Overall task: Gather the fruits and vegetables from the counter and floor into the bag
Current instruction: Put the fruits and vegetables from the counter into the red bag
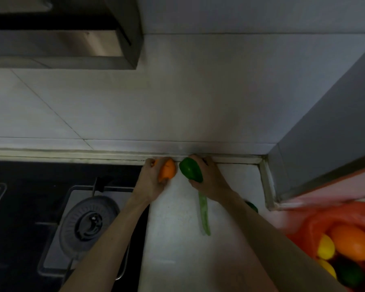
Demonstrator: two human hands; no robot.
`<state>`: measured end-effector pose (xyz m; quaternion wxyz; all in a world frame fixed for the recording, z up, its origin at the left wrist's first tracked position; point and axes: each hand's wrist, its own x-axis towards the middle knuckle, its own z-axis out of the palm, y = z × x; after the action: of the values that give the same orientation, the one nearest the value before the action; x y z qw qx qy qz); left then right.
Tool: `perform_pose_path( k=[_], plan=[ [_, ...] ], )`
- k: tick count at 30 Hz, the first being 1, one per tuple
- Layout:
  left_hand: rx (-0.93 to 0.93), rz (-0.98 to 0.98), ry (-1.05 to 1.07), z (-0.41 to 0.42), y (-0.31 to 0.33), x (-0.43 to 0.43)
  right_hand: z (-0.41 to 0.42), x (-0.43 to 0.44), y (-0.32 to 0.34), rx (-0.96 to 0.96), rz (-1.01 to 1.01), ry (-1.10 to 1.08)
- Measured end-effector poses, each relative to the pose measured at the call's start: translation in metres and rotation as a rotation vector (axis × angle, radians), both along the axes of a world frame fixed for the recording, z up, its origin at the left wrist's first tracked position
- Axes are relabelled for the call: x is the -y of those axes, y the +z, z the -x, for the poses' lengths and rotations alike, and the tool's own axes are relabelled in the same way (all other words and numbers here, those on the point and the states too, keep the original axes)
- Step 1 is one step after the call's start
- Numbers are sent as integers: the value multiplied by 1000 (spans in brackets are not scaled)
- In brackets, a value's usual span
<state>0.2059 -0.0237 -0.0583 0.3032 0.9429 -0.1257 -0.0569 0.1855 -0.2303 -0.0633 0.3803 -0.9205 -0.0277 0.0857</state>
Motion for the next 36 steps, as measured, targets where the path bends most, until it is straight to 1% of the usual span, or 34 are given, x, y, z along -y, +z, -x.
perform_pose_path(
  k=[7,13,21,24,28,34,36],
  plan=[
    [-3,58,39,40,32,-2,33,18,37,74,-18,-26],
    [98,83,-19,91,67,9,90,33,75,288,-65,-82],
    [188,159,-48,158,108,46,179,87,108,405,-100,-176],
    [193,172,-76,181,114,70,211,116,111,443,-98,-207],
    [180,212,-142,209,114,115,253,159,118,480,-54,-310],
    [129,328,-308,245,106,195,312,224,120,421,-6,-456],
    [95,320,-354,258,100,219,332,242,119,421,-1,-497]
  ],
)
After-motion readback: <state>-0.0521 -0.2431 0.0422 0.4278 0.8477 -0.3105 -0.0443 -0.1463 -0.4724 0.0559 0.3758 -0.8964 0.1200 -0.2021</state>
